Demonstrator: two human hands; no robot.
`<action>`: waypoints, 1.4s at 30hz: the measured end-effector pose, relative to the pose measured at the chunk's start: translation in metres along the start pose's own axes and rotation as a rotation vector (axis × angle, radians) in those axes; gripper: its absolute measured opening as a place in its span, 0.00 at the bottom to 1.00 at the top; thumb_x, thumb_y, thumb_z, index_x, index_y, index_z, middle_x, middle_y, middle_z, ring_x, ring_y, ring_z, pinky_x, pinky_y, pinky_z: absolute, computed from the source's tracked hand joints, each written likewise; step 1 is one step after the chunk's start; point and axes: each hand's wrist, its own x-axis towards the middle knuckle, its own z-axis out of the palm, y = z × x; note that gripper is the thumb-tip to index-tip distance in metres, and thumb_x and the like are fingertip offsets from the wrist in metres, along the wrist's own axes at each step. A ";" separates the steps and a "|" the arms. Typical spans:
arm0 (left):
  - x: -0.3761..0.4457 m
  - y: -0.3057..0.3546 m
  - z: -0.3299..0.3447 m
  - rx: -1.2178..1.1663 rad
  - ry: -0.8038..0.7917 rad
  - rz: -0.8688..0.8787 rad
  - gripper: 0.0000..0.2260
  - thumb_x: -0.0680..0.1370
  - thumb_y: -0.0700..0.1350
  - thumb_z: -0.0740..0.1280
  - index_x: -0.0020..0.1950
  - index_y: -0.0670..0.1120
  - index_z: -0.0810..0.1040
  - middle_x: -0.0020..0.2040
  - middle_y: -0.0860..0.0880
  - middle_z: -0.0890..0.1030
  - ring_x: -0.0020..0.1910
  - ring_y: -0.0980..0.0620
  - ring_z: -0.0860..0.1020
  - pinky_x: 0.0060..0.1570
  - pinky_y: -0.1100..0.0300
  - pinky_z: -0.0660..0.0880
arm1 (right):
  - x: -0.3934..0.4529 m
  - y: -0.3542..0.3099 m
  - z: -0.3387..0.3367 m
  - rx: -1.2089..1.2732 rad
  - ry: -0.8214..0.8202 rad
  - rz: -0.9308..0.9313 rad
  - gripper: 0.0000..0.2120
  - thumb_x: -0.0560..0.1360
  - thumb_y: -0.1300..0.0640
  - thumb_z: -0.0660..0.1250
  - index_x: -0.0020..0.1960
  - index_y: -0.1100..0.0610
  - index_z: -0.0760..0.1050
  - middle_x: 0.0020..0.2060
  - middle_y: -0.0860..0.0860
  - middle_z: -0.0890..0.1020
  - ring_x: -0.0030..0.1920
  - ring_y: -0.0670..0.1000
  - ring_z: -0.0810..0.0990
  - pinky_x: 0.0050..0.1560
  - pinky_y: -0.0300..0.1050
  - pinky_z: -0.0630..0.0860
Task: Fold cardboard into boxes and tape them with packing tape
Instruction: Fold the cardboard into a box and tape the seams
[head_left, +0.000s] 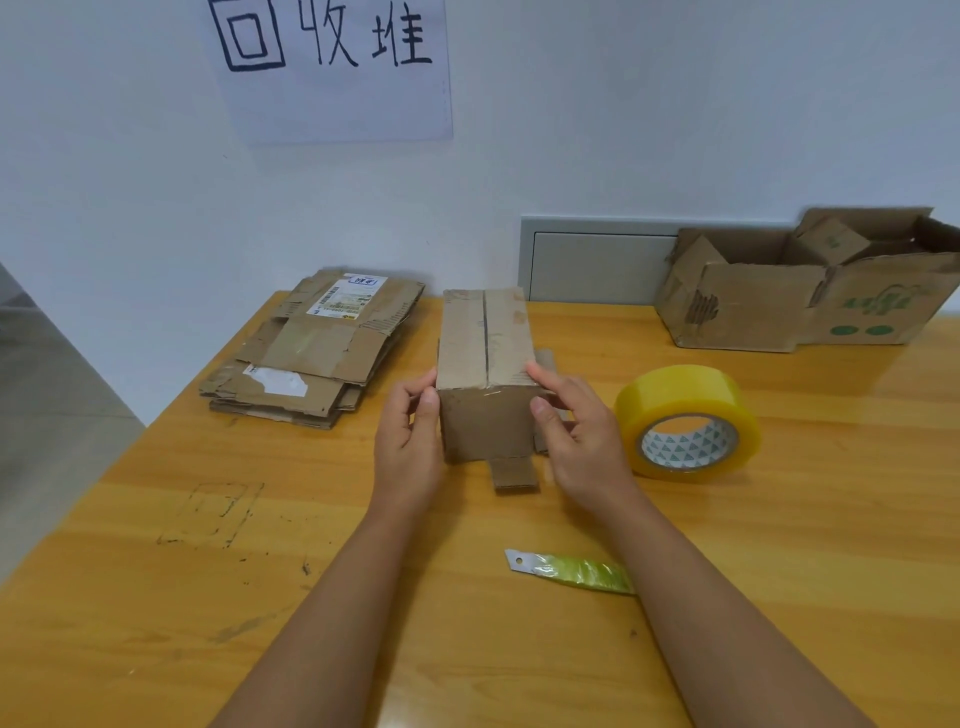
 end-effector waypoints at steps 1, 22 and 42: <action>0.000 0.001 0.002 0.001 0.010 0.000 0.08 0.85 0.45 0.58 0.56 0.55 0.75 0.58 0.59 0.78 0.60 0.61 0.76 0.59 0.59 0.74 | 0.000 -0.001 0.000 0.007 0.000 0.005 0.19 0.82 0.60 0.62 0.69 0.42 0.71 0.57 0.36 0.75 0.59 0.37 0.74 0.52 0.28 0.72; -0.003 0.014 0.016 0.594 0.033 0.582 0.17 0.76 0.40 0.59 0.62 0.42 0.78 0.61 0.46 0.78 0.60 0.47 0.74 0.62 0.50 0.70 | -0.020 -0.005 0.027 0.126 -0.118 0.116 0.26 0.79 0.58 0.68 0.72 0.45 0.63 0.58 0.47 0.81 0.56 0.41 0.81 0.58 0.40 0.78; 0.011 0.012 -0.002 0.701 -0.096 0.648 0.15 0.78 0.49 0.66 0.61 0.45 0.82 0.59 0.50 0.82 0.59 0.53 0.78 0.62 0.65 0.66 | -0.013 -0.013 0.031 -0.129 0.018 -0.024 0.05 0.80 0.57 0.64 0.47 0.55 0.78 0.41 0.48 0.80 0.42 0.48 0.78 0.42 0.54 0.77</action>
